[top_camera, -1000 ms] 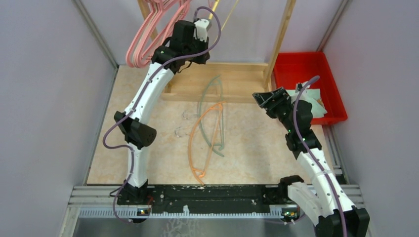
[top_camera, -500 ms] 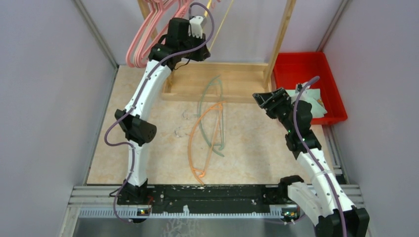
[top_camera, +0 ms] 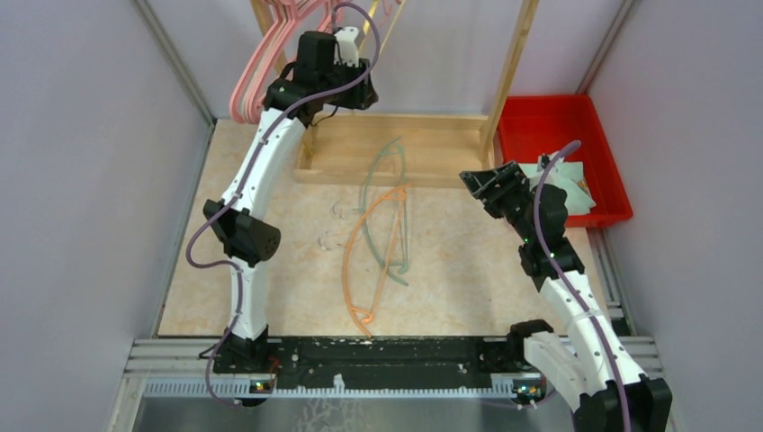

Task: Organize the hangers

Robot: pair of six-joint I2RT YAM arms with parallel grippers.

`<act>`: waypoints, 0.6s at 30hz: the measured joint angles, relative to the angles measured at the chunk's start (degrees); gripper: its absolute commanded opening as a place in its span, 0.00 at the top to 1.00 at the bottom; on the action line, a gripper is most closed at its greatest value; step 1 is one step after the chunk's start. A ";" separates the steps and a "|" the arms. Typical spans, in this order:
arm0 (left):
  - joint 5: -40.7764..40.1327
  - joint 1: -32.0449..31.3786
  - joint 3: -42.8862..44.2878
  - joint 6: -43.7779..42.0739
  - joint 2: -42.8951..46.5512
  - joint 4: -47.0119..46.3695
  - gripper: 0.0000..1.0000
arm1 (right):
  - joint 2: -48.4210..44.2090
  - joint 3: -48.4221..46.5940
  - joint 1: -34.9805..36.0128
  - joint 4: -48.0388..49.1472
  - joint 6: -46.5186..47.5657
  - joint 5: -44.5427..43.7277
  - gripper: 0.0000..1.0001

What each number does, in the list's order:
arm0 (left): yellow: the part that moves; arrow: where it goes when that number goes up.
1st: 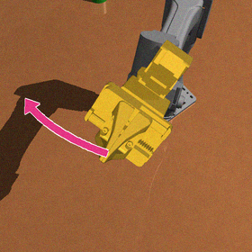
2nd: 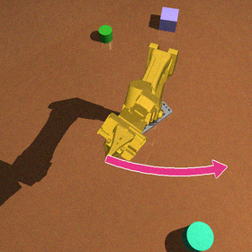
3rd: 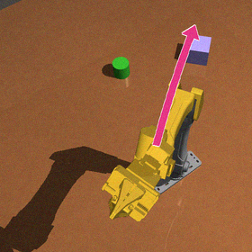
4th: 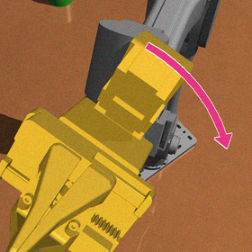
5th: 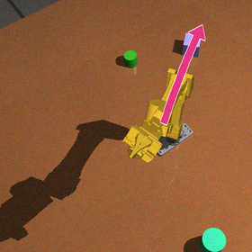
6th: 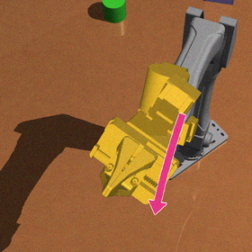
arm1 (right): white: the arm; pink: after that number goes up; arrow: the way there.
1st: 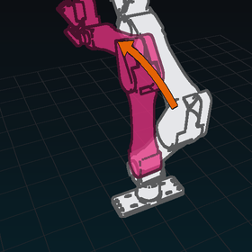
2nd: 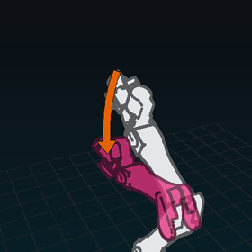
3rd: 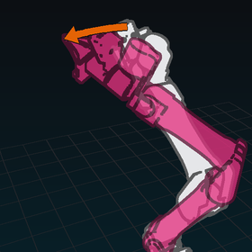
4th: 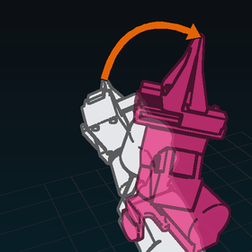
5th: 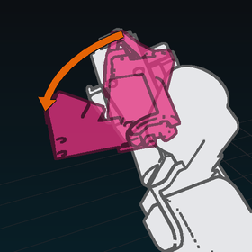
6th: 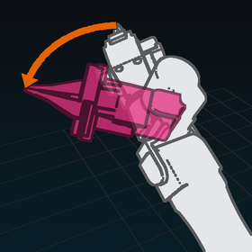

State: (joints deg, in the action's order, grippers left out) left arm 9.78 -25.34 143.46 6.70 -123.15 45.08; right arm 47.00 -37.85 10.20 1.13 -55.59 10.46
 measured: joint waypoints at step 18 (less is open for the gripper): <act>-7.39 0.37 -24.46 -4.02 23.65 -2.78 0.00 | 0.11 1.51 -0.17 -0.50 2.32 1.81 0.26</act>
State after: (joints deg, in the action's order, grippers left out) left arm 2.39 -24.97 119.00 2.68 -99.50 42.30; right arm 47.11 -36.34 10.02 0.62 -53.28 12.27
